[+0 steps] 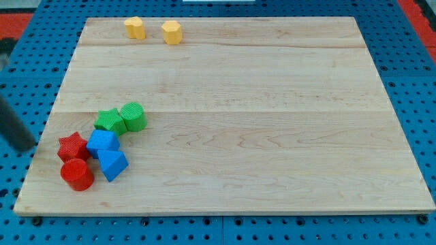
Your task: Move the green circle towards the center
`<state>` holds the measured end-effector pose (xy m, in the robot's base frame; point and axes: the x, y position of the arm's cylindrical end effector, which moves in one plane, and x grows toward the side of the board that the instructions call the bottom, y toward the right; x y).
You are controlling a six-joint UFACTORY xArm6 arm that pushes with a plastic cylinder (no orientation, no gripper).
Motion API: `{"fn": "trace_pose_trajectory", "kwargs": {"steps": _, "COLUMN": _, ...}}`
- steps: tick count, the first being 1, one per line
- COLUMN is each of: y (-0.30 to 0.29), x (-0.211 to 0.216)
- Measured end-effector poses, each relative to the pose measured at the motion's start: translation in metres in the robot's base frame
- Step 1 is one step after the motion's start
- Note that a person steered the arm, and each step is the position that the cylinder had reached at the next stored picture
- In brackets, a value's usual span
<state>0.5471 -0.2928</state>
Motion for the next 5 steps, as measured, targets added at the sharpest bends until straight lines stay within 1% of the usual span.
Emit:
{"fn": "trace_pose_trajectory", "kwargs": {"steps": 1, "y": 0.032, "x": 0.060}}
{"fn": "trace_pose_trajectory", "kwargs": {"steps": 2, "y": 0.055, "x": 0.036}}
{"fn": "trace_pose_trajectory", "kwargs": {"steps": 3, "y": 0.083, "x": -0.020}}
{"fn": "trace_pose_trajectory", "kwargs": {"steps": 4, "y": 0.114, "x": -0.036}}
{"fn": "trace_pose_trajectory", "kwargs": {"steps": 5, "y": 0.122, "x": -0.043}}
